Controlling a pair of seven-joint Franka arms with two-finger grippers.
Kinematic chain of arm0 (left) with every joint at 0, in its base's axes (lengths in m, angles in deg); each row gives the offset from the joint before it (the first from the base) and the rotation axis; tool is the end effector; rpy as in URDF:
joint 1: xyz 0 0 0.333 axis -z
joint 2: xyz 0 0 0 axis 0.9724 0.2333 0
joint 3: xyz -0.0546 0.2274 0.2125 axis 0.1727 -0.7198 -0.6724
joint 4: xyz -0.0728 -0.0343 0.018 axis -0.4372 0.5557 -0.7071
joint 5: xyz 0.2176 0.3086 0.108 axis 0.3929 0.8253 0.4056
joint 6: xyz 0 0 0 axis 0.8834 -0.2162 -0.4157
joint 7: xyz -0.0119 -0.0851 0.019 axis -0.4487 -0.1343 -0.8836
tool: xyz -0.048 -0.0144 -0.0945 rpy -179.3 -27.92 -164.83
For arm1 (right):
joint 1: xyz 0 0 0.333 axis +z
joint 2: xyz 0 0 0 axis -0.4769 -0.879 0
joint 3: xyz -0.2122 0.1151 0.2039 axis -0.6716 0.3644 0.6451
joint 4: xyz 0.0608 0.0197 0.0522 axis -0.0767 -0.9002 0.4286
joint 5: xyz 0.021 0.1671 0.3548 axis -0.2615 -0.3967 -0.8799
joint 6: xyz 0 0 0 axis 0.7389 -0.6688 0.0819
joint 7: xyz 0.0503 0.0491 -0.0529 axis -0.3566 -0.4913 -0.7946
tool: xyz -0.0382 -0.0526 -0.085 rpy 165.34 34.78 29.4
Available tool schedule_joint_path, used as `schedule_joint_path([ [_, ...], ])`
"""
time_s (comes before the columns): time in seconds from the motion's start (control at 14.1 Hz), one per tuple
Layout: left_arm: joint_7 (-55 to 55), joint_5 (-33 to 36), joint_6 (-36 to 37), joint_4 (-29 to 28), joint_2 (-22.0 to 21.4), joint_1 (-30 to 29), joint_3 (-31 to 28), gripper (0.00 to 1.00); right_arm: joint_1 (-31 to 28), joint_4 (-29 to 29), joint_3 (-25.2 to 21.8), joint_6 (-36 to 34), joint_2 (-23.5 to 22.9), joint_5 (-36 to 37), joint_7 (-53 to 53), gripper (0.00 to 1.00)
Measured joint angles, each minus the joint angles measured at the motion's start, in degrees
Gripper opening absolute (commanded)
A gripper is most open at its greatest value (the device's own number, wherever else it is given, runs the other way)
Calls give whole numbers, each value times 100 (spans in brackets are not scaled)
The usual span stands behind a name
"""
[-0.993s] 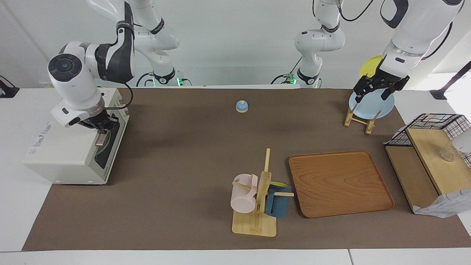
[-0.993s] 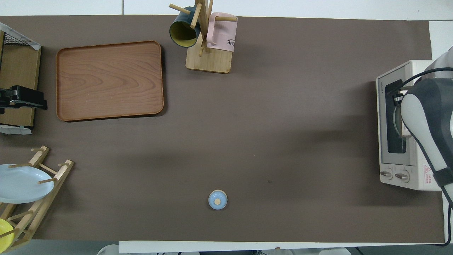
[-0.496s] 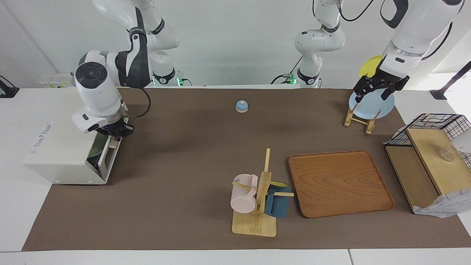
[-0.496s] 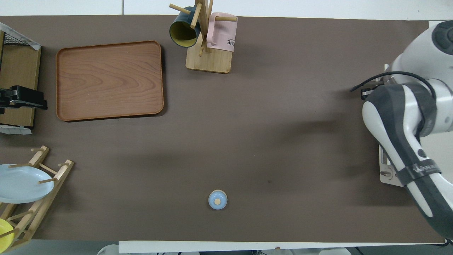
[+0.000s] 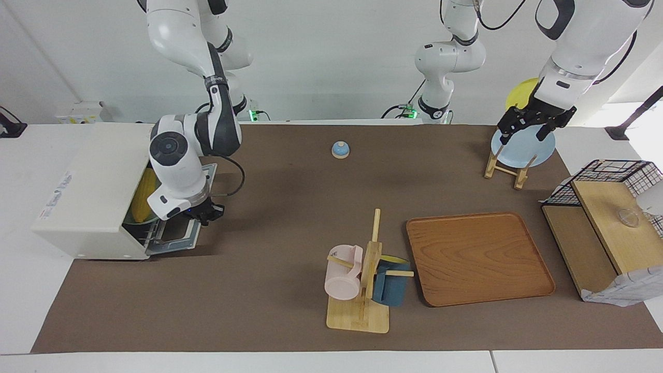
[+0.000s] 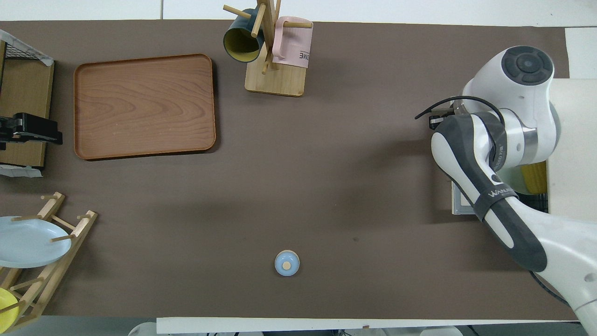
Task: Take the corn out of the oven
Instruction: 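Pull the oven door down open with the right gripper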
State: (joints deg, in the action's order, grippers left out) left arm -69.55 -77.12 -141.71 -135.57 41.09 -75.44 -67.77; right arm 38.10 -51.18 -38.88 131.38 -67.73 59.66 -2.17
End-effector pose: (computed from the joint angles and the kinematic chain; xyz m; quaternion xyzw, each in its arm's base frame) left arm 0.5169 -0.0569 0.6187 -0.9999 0.0040 -0.0006 0.0104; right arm 0.6107 0.0504 0.3329 0.9979 -0.0187 -0.0310 0.0544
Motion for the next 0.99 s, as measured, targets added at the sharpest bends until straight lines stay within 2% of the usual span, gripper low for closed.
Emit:
schedule_joint_path([
  [0.28, 0, 0, 1, 0, 0, 0, 0, 100, 118, -32, -25, 549, -253, -278, 287, 1],
  [0.43, 0, 0, 2, 0, 0, 0, 0, 100, 478, 170, -28, 543, -239, -537, 611, 8],
  [0.57, 0, 0, 2, 0, 0, 0, 0, 100, 816, 559, -39, 82, -192, -556, 991, 28],
  [0.64, 0, 0, 2, 0, 0, 0, 0, 100, 835, 694, -61, -223, -113, -546, 1061, 34],
  [0.78, 0, 0, 2, 0, 0, 0, 0, 100, 600, 791, -161, -922, 184, -441, 1050, 41],
  [0.85, 0, 0, 2, 0, 0, 0, 0, 100, 409, 764, -183, -1215, 332, -374, 1009, 42],
  [0.99, 0, 0, 3, 0, 0, 0, 0, 100, 88, 511, -193, -1424, 534, -189, 934, 45],
])
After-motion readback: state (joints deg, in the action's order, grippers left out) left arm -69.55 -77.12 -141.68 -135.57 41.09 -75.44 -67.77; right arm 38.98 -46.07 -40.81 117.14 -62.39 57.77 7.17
